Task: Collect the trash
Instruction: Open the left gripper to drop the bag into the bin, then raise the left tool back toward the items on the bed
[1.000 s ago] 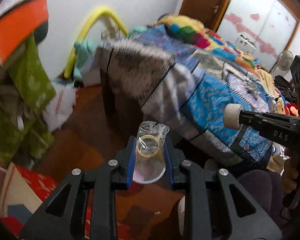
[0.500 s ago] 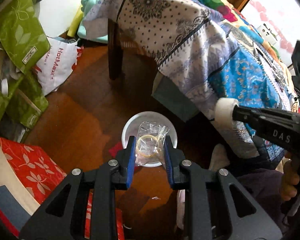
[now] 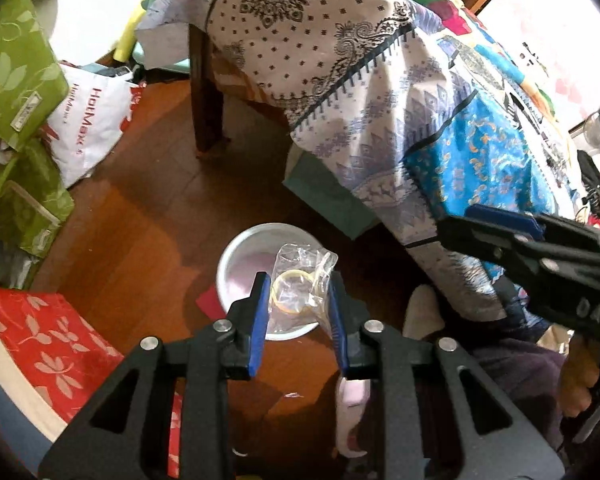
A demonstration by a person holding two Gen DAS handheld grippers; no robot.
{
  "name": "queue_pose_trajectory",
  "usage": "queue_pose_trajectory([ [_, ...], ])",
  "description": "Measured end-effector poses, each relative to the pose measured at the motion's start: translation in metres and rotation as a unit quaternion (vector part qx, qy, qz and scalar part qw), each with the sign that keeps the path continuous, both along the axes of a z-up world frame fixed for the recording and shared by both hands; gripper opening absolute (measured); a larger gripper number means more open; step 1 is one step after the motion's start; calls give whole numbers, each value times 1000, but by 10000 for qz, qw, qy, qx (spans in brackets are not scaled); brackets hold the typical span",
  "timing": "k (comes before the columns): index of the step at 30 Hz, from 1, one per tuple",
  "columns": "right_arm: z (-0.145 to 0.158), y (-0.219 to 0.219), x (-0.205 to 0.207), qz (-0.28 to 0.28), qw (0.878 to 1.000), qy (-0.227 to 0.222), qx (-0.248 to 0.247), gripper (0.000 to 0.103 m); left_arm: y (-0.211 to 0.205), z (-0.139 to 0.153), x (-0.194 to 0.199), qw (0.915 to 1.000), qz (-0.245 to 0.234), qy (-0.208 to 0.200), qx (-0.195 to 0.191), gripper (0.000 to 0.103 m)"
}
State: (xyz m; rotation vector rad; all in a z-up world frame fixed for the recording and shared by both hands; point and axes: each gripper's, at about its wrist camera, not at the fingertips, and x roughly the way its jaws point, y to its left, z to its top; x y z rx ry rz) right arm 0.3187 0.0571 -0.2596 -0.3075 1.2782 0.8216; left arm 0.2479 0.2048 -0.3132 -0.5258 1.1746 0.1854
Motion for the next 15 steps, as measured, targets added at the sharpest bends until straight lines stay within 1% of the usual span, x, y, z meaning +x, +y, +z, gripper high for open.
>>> queue_pose_trajectory([
  [2,5,-6,2,-56,10000,-77,20,39,-2,-1,7,9999,50,98,1,54],
  [8,20,-21,0,-161,9995,-267,63,39,-13,12,9,9994,-46,35,328,55],
  [12,31,-28,-6,-210,9991,-358,126,39,-19,32,0,9987,-47,-144,493,55],
  [15,41,-33,-12,-239,9984,-478,182,39,-23,52,-8,9972,-30,-309,674,55],
])
